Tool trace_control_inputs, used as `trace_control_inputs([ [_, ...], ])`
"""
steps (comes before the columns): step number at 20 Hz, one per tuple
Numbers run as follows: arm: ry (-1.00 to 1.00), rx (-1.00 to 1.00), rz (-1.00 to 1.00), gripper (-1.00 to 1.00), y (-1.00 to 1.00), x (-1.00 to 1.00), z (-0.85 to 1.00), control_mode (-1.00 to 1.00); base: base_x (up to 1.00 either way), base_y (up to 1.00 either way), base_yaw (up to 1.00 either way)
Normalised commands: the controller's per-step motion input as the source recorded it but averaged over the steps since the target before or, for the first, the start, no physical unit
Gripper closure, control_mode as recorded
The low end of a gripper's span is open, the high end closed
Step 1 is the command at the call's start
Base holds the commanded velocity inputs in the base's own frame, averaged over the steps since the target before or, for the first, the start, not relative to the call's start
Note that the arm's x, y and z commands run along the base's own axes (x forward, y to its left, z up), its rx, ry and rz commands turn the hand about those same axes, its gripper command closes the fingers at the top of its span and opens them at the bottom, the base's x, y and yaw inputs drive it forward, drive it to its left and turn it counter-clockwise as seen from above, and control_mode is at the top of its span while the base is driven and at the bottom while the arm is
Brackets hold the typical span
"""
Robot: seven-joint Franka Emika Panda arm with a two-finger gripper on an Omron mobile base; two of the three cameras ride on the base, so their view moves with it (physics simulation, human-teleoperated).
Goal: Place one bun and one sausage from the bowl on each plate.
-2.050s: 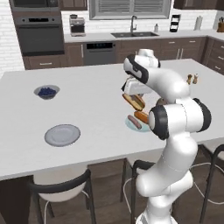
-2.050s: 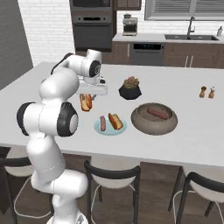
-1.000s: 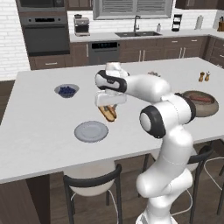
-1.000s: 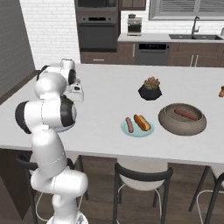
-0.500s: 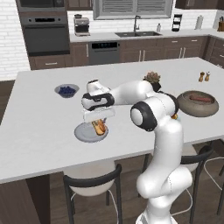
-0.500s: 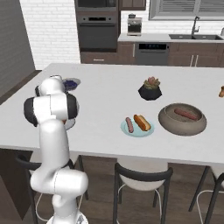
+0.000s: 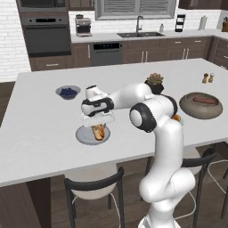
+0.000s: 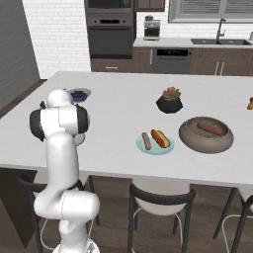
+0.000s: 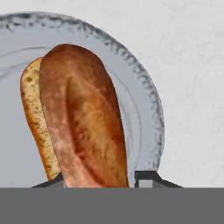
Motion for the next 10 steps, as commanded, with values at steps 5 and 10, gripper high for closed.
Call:
trace_control_inputs([
  [5,-0.14,0.00,-0.10,-1.00,0.02,0.27,0.00,-1.00,0.00,0.00,0.00],
  [10,-0.29,0.00,-0.09,-1.00,0.19,0.01,0.54,-1.00,0.00,0.00,0.00],
])
